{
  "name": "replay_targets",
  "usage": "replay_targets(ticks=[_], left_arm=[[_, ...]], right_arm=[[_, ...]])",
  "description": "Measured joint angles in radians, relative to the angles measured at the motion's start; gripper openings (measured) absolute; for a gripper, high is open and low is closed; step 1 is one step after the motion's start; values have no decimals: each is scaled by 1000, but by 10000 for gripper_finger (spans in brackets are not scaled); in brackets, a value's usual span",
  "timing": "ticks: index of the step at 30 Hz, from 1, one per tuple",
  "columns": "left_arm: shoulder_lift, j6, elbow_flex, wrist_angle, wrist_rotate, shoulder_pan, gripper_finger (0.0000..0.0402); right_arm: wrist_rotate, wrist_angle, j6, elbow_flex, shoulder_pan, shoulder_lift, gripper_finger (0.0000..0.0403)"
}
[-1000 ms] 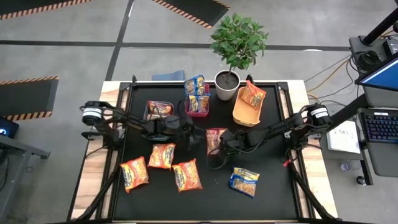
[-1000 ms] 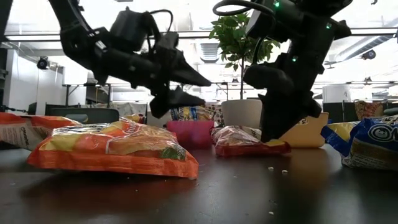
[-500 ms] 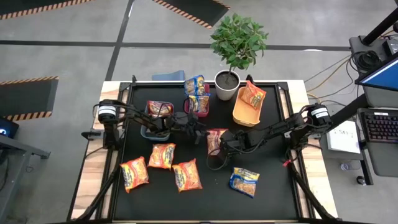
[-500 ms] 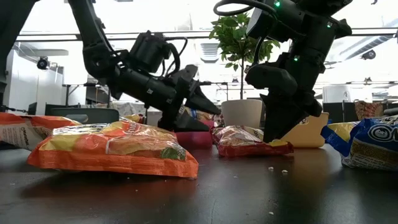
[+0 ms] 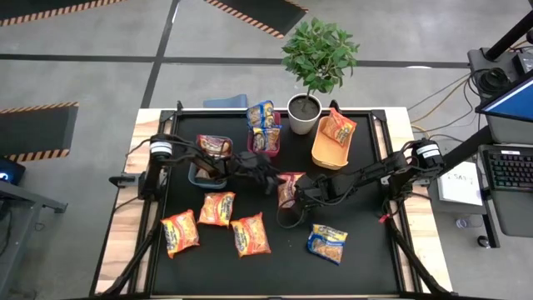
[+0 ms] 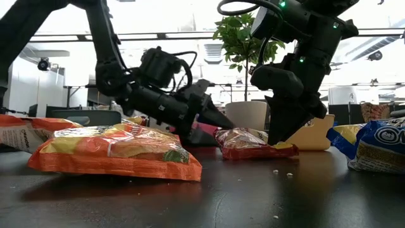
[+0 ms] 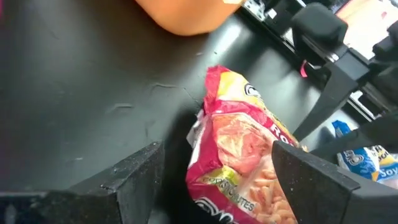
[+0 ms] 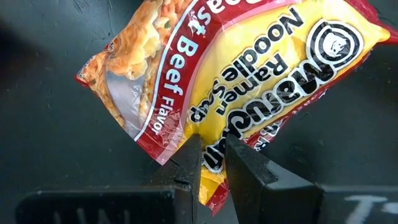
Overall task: Sort Maruchan noodles
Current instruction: Put the red noodle pack into the blue bin
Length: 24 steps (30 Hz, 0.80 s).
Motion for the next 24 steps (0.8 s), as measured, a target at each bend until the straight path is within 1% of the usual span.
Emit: replay_targets(ticks=[4,8,11,17,21,24], left_arm=[[17,17,20,-3,28,-1,270],[12,45,17,-8,41,-2,236],[11,58,16,-8,51,-2,194],[6,104,10,-14,65,-2,91],[-6,174,2,-18,94,-2,34],[-20,235,-4,-15,128,-2,6]], right_arm=[[0,5,0,0,0,0,54],[2,20,-7,0,0,-4,54],[-2,19,-14,-2,0,-20,54],[-12,17,-20,-6,6,-87,68],[-7,17,-26,-5,11,-135,97],[-3,19,-32,-3,15,-173,128]])
